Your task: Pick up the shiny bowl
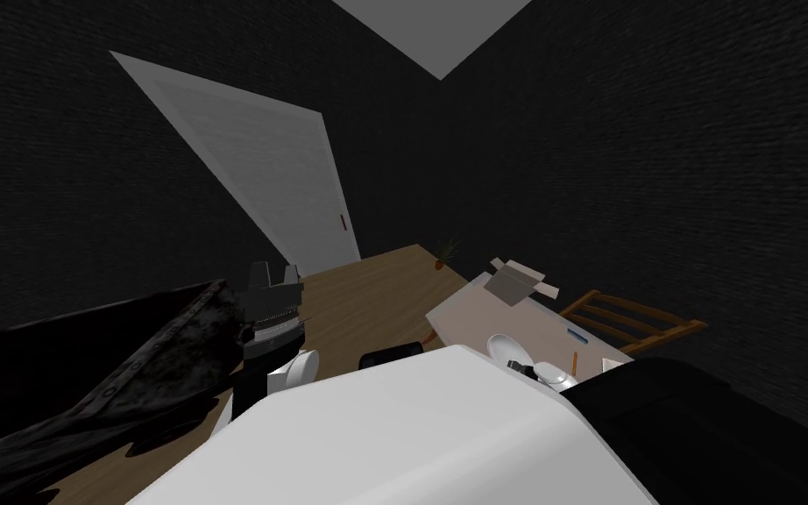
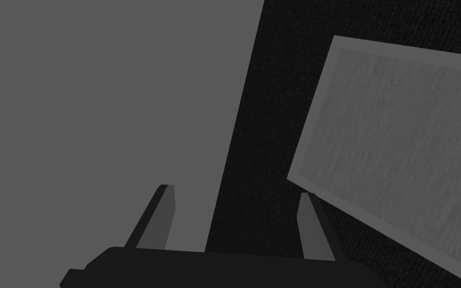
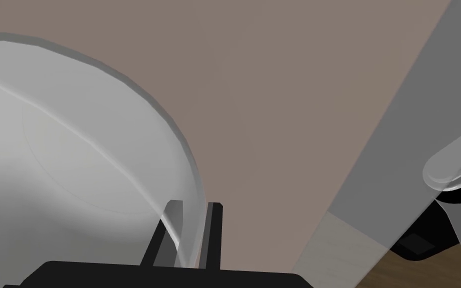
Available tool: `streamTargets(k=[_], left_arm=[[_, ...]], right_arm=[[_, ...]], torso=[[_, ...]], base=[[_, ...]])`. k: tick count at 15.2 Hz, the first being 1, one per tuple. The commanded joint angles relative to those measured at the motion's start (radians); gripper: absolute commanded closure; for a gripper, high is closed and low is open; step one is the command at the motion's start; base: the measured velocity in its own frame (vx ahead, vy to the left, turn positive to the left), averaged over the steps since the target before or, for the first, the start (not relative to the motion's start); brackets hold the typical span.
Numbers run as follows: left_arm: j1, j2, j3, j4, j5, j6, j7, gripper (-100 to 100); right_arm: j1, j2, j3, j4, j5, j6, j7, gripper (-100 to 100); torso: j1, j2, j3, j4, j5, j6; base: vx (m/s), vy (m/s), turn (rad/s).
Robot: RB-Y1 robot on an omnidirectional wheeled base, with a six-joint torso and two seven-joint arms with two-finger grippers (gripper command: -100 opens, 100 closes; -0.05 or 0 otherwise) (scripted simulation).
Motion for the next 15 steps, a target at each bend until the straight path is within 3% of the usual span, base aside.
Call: streamTargets(k=[1,5,6,9,10,11,14,15], left_arm=[[0.0,0.0,0.0,0.0,0.0,0.0,0.0,0],[0.0,0.0,0.0,0.0,0.0,0.0,0.0,0],[0.0,0.0,0.0,0.0,0.0,0.0,0.0,0],[0.0,0.0,0.0,0.0,0.0,0.0,0.0,0],[0.0,0.0,0.0,0.0,0.0,0.0,0.0,0],[0.0,0.0,0.0,0.0,0.0,0.0,0.0,0],[0.0,0.0,0.0,0.0,0.0,0.0,0.0,0],[0.0,0.0,0.0,0.0,0.0,0.0,0.0,0]], right_arm=[[-0.05,-0.03,0.05,-0.011,-0.05,0.019,-0.029,100],[-0.06,-0.03,0.136,-0.011,-0.059,0.019,-0.029,100],[-0.111,-0.061,0.16,-0.027,-0.107,0.04,-0.055,100],[-0.116,-0.061,0.251,-0.027,-0.116,0.04,-0.055,100],[-0.116,-0.061,0.252,-0.027,-0.116,0.04,-0.055,100],[-0.165,-0.092,0.284,-0.043,-0.165,0.061,-0.082,100],[-0.171,-0.092,0.363,-0.043,-0.173,0.061,-0.082,100],[-0.171,-0.092,0.367,-0.043,-0.173,0.061,-0.082,100]], torso=[[0.0,0.0,0.0,0.0,0.0,0.0],[0.001,0.0,0.0,0.0,0.001,0.0],[0.001,0.0,0.0,0.0,0.001,0.0],[0.001,0.001,0.0,0.0,0.0,0.0],[0.001,0.001,0.0,0.0,0.0,0.0],[0.001,0.001,0.0,-0.001,-0.001,0.001],[0.001,0.002,0.001,-0.001,-0.001,0.001],[0.001,0.002,0.0,-0.001,-0.002,0.002]], base=[[-0.016,-0.004,-0.164],[-0.014,0.002,-0.038],[-0.019,-0.001,-0.14],[-0.018,0.003,-0.065],[-0.006,0.001,0.019],[-0.02,0.0,-0.127],[-0.022,0.0,-0.067],[-0.003,-0.001,0.014]])
